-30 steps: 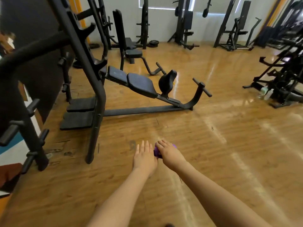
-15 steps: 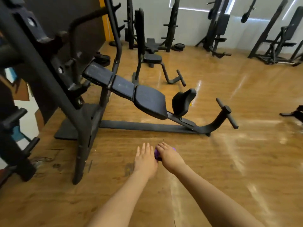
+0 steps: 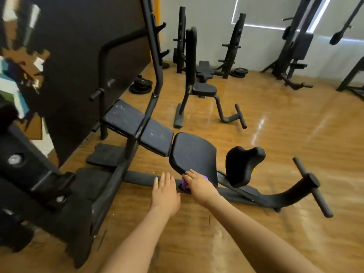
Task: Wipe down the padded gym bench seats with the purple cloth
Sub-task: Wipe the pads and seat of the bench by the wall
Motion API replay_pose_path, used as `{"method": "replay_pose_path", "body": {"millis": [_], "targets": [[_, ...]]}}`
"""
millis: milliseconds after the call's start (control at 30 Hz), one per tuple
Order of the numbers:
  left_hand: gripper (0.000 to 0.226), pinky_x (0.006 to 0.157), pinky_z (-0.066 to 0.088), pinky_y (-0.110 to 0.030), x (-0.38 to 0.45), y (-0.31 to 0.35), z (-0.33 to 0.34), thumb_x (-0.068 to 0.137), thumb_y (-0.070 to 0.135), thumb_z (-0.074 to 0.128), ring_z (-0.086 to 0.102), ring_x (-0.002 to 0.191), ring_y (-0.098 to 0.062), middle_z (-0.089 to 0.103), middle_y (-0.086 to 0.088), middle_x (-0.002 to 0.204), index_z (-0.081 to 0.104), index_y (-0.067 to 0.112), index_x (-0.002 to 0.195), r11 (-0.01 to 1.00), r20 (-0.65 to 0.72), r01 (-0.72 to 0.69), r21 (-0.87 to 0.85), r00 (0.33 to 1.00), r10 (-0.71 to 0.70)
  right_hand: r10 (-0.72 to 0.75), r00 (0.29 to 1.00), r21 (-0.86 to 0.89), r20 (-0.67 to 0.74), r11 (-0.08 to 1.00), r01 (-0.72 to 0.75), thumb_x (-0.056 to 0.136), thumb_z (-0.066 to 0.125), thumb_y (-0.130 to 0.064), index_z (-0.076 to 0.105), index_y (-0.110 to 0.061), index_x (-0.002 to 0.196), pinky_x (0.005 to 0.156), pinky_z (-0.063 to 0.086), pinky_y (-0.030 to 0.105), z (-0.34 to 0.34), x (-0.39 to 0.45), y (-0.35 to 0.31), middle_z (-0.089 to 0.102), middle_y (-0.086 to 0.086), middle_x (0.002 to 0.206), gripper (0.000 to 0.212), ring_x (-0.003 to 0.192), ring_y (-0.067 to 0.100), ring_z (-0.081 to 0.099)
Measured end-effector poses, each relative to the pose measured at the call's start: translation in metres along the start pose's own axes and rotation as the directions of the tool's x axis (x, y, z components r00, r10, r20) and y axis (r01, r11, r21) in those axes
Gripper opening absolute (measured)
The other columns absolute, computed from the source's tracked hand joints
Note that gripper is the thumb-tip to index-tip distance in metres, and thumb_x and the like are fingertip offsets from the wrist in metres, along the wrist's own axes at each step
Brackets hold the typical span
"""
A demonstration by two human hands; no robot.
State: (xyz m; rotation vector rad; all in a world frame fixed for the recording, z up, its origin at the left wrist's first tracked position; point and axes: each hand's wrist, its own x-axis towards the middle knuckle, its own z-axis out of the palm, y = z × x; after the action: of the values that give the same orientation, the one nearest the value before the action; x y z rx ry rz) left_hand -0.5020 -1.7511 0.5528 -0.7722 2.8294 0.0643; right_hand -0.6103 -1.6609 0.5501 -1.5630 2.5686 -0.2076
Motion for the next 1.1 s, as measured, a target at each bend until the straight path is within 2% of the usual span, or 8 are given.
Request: {"method": "replay_pose_path", "body": {"millis": [133,233,333,467,767,867,967,1100], "targets": [[0.064,0.118,-0.002,-0.044,0.074,0.008,-0.014,0.103,0.037,0.027,-0.004,0.148,-0.027,-0.001,-0.013,0.161,0.002,0.004,0.152,0.996,-0.027,0.091,-0.008,0.995,-0.091,-0.141,0.988,-0.007,0.059,0.990,0.142,0.094,0.048,-0.015,0.036,-0.009,0.142,0.116,0.017,0.034,0.003,0.085,0.047,0.030,0.009,0.151,0.049,0.142,0.026,0.021],[0.064,0.118,-0.003,-0.043,0.123,0.011,-0.024,0.103,0.036,0.028,-0.003,0.148,-0.026,0.000,-0.013,0.161,0.002,0.004,0.152,0.973,-0.025,0.224,-0.060,0.974,-0.226,-0.251,0.965,-0.006,0.073,0.968,0.252,0.097,0.046,-0.019,0.033,-0.011,0.144,0.117,0.014,0.032,0.004,0.145,0.076,0.027,0.007,0.153,0.050,0.143,0.023,0.018],[0.064,0.118,-0.002,-0.043,0.154,0.013,-0.032,0.103,0.038,0.026,-0.004,0.148,-0.026,-0.001,-0.013,0.161,0.003,0.005,0.153,0.932,0.038,0.351,-0.091,0.936,-0.349,-0.350,0.932,0.000,0.094,0.936,0.351,0.097,0.043,-0.015,0.025,-0.012,0.147,0.117,0.011,0.030,0.000,0.193,0.095,0.022,0.006,0.155,0.053,0.144,0.022,0.015],[0.064,0.118,-0.001,-0.043,0.190,0.006,-0.050,0.103,0.039,0.026,-0.004,0.148,-0.026,0.000,-0.013,0.161,0.004,0.005,0.153,0.886,0.024,0.447,-0.125,0.894,-0.448,-0.458,0.876,-0.011,0.150,0.885,0.465,0.092,0.048,-0.011,0.029,-0.010,0.145,0.117,0.013,0.032,-0.008,0.250,0.103,0.028,0.007,0.152,0.057,0.143,0.021,0.019],[0.063,0.118,-0.001,-0.043,0.274,-0.067,-0.053,0.103,0.038,0.027,-0.003,0.148,-0.026,0.001,-0.013,0.161,0.004,0.006,0.153,0.820,0.027,0.561,-0.113,0.827,-0.562,-0.572,0.806,0.043,0.155,0.819,0.572,0.092,0.052,-0.016,0.032,-0.010,0.144,0.118,0.014,0.034,-0.007,0.365,0.068,0.031,0.010,0.151,0.055,0.141,0.023,0.022],[0.065,0.119,0.001,-0.043,0.301,-0.087,-0.056,0.103,0.039,0.026,-0.003,0.148,-0.026,0.000,-0.013,0.161,0.004,0.005,0.153,0.782,0.053,0.608,-0.135,0.793,-0.607,-0.599,0.788,0.047,0.139,0.799,0.599,0.093,0.048,-0.010,0.026,-0.009,0.147,0.117,0.011,0.031,-0.012,0.404,0.073,0.023,0.009,0.154,0.058,0.143,0.023,0.016],[0.064,0.118,0.000,-0.043,0.322,-0.101,-0.063,0.103,0.039,0.025,-0.004,0.148,-0.026,-0.002,-0.013,0.161,0.001,0.005,0.152,0.788,0.084,0.606,-0.108,0.795,-0.600,-0.608,0.783,0.054,0.131,0.793,0.606,0.093,0.046,-0.004,0.023,-0.009,0.148,0.116,0.010,0.029,-0.014,0.441,0.075,0.021,0.009,0.155,0.060,0.144,0.023,0.014],[0.064,0.118,-0.002,-0.044,0.346,-0.135,-0.070,0.103,0.038,0.025,-0.006,0.148,-0.028,-0.004,-0.014,0.160,-0.001,0.004,0.152,0.783,0.044,0.622,0.008,0.782,-0.622,-0.702,0.694,0.096,0.158,0.711,0.697,0.093,0.047,-0.005,0.026,-0.007,0.146,0.116,0.009,0.027,-0.005,0.495,0.051,0.027,0.010,0.152,0.058,0.143,0.024,0.018]]}}
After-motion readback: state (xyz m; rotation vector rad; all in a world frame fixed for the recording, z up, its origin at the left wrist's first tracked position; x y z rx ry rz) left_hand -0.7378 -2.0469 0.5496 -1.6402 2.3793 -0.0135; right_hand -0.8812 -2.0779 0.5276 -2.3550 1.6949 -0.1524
